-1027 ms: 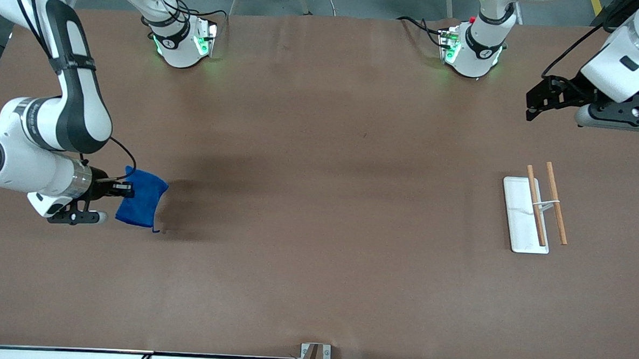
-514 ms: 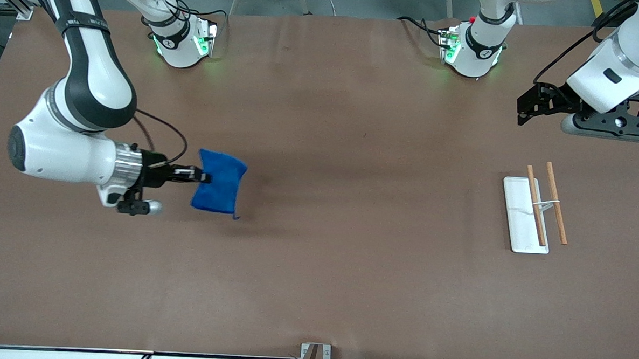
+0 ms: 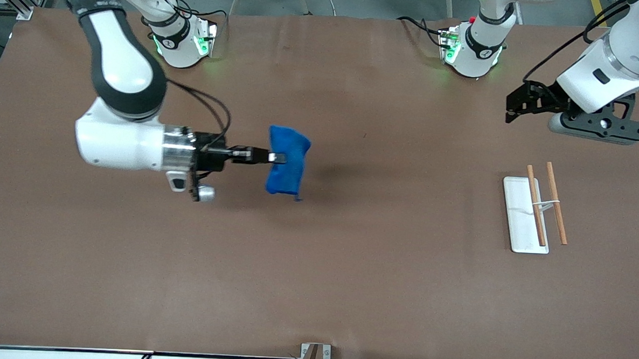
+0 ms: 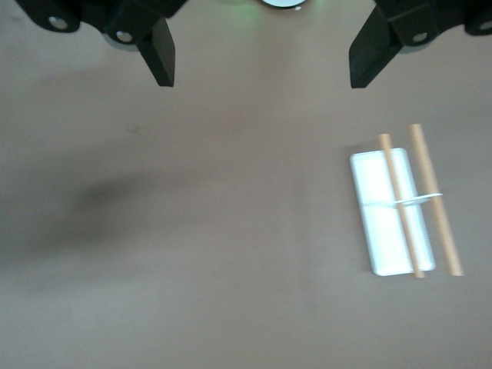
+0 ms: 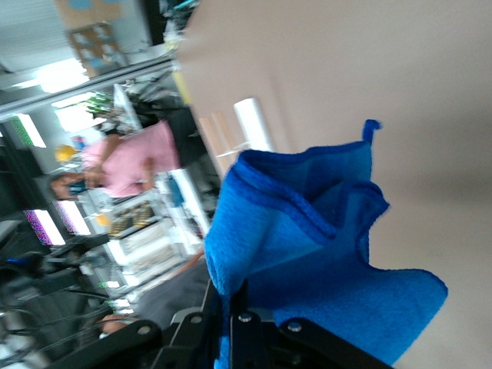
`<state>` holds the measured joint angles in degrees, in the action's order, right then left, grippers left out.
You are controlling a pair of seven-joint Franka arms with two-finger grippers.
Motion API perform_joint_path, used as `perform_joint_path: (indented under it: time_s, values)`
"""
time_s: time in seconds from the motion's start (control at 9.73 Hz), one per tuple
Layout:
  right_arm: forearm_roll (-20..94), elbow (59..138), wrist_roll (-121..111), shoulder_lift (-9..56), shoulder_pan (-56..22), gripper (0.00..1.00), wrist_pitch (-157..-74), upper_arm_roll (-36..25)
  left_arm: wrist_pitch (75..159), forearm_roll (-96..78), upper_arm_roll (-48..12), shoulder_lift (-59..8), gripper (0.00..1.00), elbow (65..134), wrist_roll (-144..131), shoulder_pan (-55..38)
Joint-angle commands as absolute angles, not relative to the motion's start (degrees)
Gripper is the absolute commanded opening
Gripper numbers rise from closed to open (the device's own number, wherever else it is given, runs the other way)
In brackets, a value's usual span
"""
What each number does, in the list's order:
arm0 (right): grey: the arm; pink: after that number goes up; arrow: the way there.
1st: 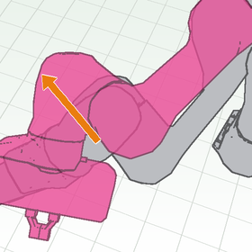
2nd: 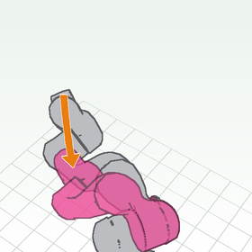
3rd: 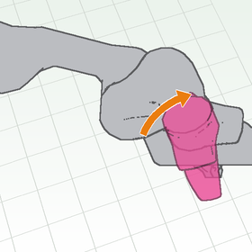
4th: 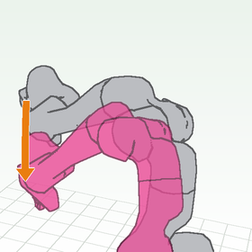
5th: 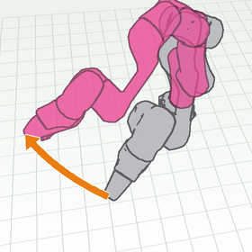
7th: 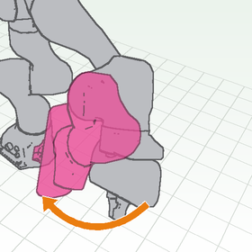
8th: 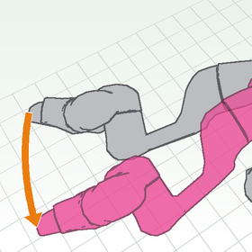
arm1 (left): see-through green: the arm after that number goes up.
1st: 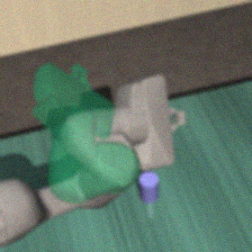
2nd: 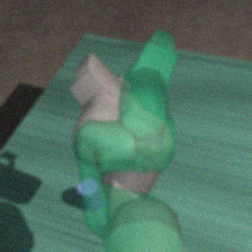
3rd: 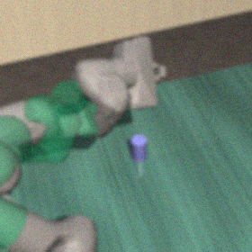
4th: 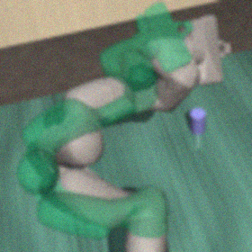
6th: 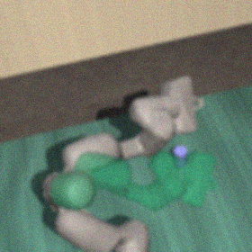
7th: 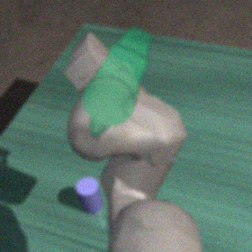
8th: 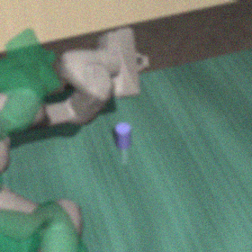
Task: Right arm passes towel to left arm to hang
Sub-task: 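Lift the towel with the right gripper while the left gripper approaches, then grasp the towel with the left gripper beside the right gripper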
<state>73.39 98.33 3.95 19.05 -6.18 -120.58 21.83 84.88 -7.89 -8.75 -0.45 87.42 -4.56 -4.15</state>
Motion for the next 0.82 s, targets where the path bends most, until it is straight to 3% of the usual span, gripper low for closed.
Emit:
perform_joint_path:
  time_s: [0.0, 0.31, 0.72]
  values:
    - [84.4, 98.9, 4.5, 20.4, -8.9, 0.01, -128.9, 26.8, 85.4, -16.9, -8.4, -1.7, 1.0, 90.3, -1.7, -3.8]
    - [98.8, 98.8, 4.9, 22.1, -14.1, 0.01, -136.9, 27.4, 86.0, -34.7, -5.4, -1.7, 1.0, 97.4, 8.2, -3.6]
    - [104.1, 96.4, 4.9, 22.5, -17.4, 0.01, -144.2, 29.6, 87.3, -56.6, -2.1, -3.7, 1.0, 108.8, 20.3, -3.3]
